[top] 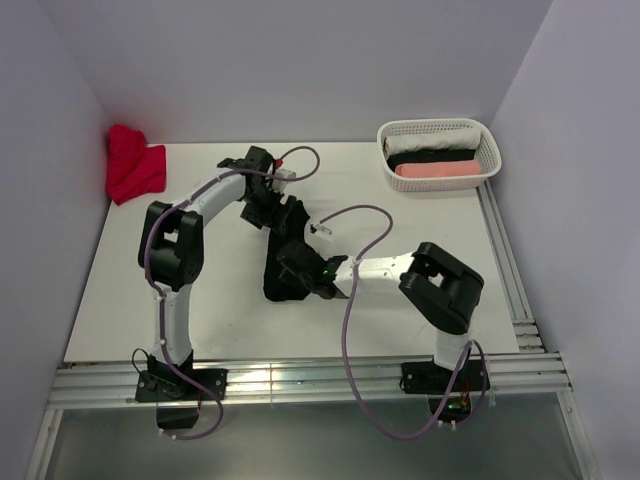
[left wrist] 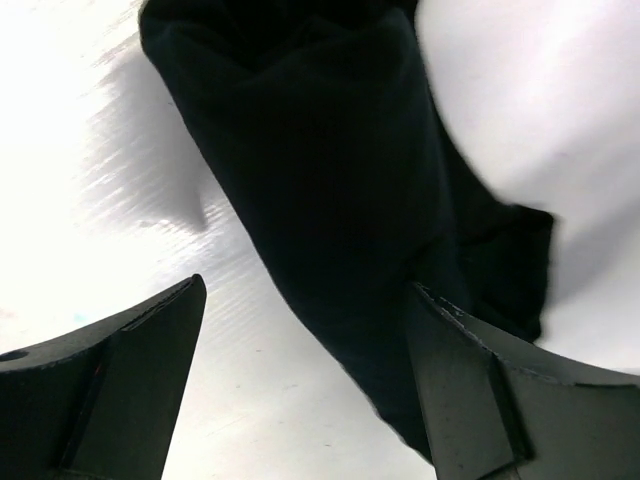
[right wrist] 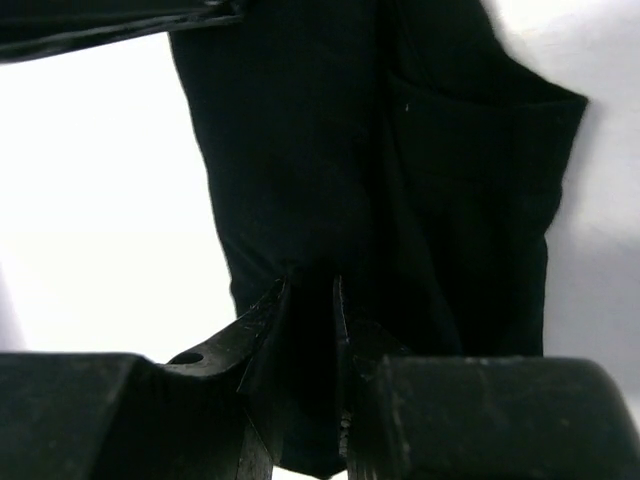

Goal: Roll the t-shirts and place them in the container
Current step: Roll the tshirt

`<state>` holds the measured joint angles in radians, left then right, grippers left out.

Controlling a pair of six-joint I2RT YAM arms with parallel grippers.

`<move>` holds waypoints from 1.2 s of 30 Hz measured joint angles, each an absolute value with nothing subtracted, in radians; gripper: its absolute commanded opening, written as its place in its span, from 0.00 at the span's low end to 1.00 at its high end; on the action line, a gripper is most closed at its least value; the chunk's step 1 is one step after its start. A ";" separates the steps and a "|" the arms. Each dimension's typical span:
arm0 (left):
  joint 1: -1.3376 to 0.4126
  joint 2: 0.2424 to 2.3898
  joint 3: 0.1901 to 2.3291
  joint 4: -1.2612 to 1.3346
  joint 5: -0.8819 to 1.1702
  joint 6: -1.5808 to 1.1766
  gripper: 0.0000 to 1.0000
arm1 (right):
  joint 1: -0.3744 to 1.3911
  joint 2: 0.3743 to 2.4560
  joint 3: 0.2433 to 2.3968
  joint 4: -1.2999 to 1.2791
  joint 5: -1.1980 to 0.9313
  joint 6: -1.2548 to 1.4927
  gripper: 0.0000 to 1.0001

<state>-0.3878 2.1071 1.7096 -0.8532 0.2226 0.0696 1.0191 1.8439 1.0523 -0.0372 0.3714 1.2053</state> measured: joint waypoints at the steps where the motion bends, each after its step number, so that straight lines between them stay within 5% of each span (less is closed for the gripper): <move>1: -0.369 2.107 1.712 -0.856 0.278 0.067 0.86 | 0.997 1.831 1.001 0.050 0.322 1.216 0.21; 10: -0.162 2.149 1.724 -0.860 0.626 0.071 0.87 | 0.909 1.895 0.817 0.554 0.034 1.297 0.20; 18: -0.144 2.238 1.718 -0.840 0.801 0.074 0.85 | 0.905 1.961 0.816 0.689 -0.080 1.319 0.20; 21: -0.149 2.238 1.709 -0.800 0.807 0.053 0.78 | 0.905 1.961 0.817 0.686 -0.096 1.318 0.20; 26: -0.152 2.238 1.692 -0.756 0.756 -0.031 0.50 | 0.905 1.960 0.850 0.622 -0.094 1.296 0.22; 31: -0.169 2.223 1.691 -0.757 0.657 -0.075 0.29 | 0.933 1.932 0.969 0.364 -0.014 1.239 0.42; 36: -0.218 2.185 1.691 -0.765 0.512 -0.072 0.26 | 1.000 1.928 1.174 -0.049 0.191 1.189 0.53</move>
